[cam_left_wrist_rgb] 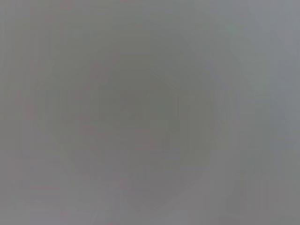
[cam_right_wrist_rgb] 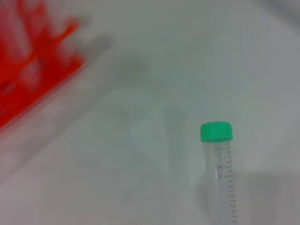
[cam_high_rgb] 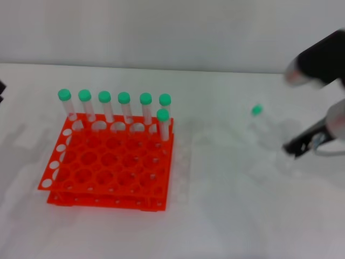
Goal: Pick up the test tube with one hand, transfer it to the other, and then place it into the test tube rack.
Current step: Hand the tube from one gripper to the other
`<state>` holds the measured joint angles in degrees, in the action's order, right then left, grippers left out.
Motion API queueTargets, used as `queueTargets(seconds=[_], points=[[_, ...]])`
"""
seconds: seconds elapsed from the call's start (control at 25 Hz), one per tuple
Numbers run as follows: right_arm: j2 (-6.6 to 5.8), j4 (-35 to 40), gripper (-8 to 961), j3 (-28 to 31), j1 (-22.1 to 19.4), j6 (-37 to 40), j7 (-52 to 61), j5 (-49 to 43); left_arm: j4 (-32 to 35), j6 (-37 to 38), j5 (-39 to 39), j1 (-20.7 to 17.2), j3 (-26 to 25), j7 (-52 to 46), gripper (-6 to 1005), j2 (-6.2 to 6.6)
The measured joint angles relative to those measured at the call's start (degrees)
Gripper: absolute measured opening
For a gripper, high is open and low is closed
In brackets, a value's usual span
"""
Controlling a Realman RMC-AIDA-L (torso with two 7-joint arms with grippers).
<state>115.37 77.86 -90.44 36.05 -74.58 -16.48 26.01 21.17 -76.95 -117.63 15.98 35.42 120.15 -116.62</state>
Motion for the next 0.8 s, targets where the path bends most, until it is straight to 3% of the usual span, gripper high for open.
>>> queueTargets(seconds=[0.24,0.32,0.6,0.8], points=[[-0.03,7.5,191,5.96,-6.84,8.03,-4.93,0.11,4.7,-0.87,8.77,2.63,-0.01,-9.73,649,0.18],[-0.01,8.42,191,6.0,-10.03,14.91,-9.05,3.26,6.32,-1.77,12.31,3.9,-0.01,-13.42,648,0.09],[0.04,8.13,191,5.03,-14.52,25.1,-20.35,13.4,7.88,-5.94,23.17,11.28,0.0,-23.63,646,0.55],[0.03,8.08,191,2.54,-16.96,31.87,-29.51,20.26,8.62,-6.75,28.15,14.57,0.04,-27.37,644,0.57]])
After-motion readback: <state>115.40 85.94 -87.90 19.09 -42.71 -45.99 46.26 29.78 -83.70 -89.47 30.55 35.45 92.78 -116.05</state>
